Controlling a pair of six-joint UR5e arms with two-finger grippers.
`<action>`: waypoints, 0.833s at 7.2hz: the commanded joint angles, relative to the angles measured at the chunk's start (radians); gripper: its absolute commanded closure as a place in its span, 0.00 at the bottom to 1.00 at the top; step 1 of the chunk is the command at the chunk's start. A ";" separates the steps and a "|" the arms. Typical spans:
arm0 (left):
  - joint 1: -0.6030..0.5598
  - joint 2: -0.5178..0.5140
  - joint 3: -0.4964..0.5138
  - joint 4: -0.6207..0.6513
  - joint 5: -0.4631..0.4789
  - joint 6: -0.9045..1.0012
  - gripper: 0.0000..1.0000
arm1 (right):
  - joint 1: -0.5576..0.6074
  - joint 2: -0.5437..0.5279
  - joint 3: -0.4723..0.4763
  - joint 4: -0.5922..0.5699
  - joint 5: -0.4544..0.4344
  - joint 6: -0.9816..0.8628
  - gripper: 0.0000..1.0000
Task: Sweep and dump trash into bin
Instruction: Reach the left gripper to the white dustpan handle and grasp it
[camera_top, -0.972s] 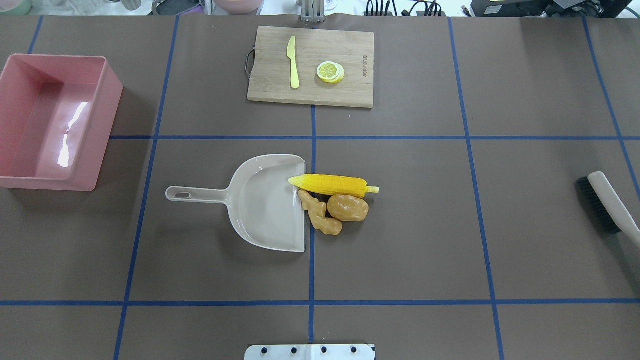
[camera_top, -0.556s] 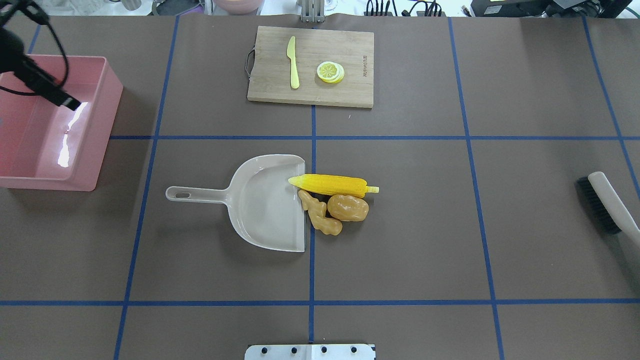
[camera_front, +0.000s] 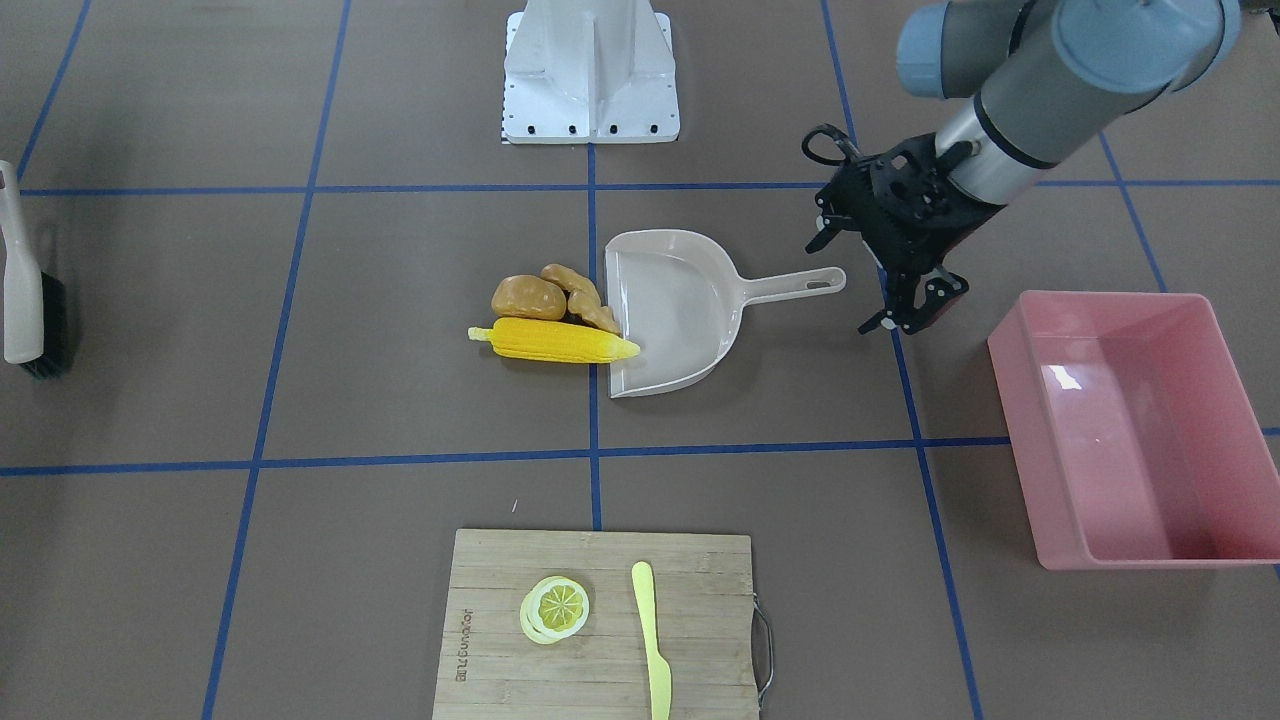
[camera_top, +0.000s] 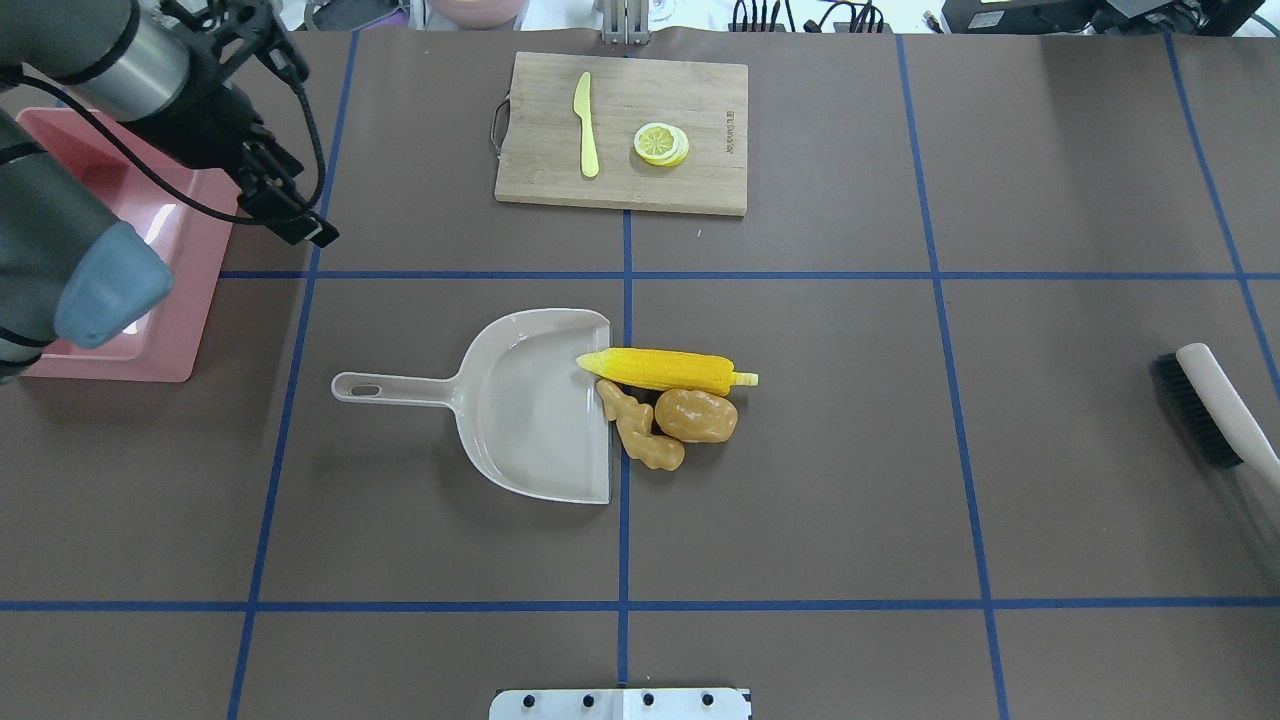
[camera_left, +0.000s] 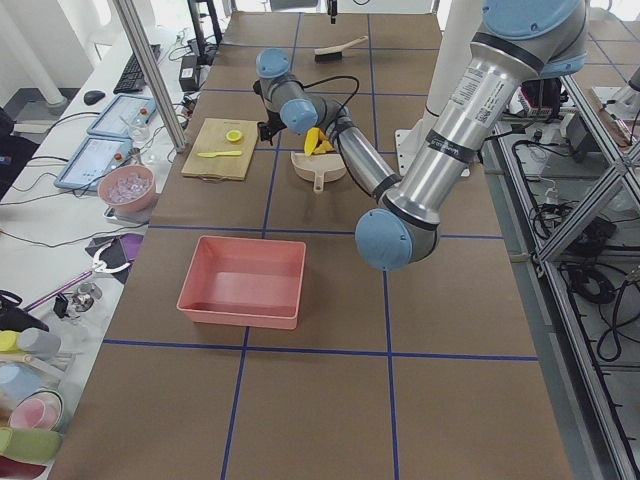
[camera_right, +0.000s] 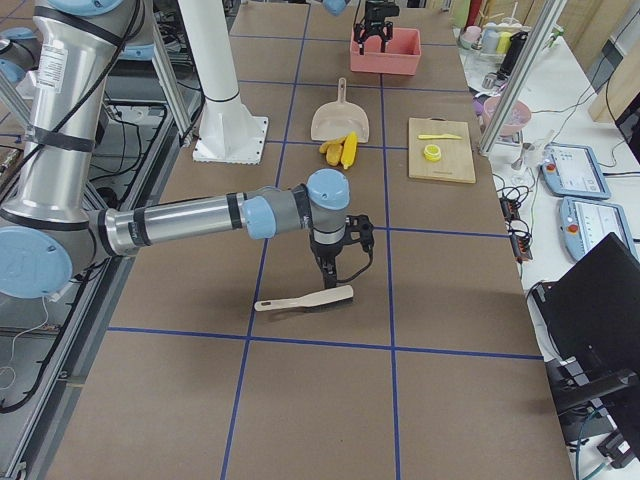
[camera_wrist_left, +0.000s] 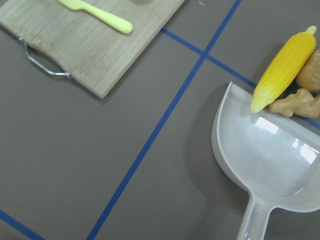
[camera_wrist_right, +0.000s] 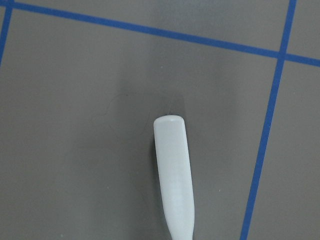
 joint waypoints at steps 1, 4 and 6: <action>0.052 0.010 -0.015 -0.074 0.048 0.084 0.02 | -0.062 -0.157 0.002 0.233 -0.009 0.218 0.00; 0.098 0.190 -0.015 -0.400 0.178 0.149 0.02 | -0.123 -0.199 -0.041 0.295 0.014 0.273 0.00; 0.197 0.299 0.003 -0.568 0.350 0.149 0.02 | -0.177 -0.200 -0.140 0.443 0.011 0.355 0.00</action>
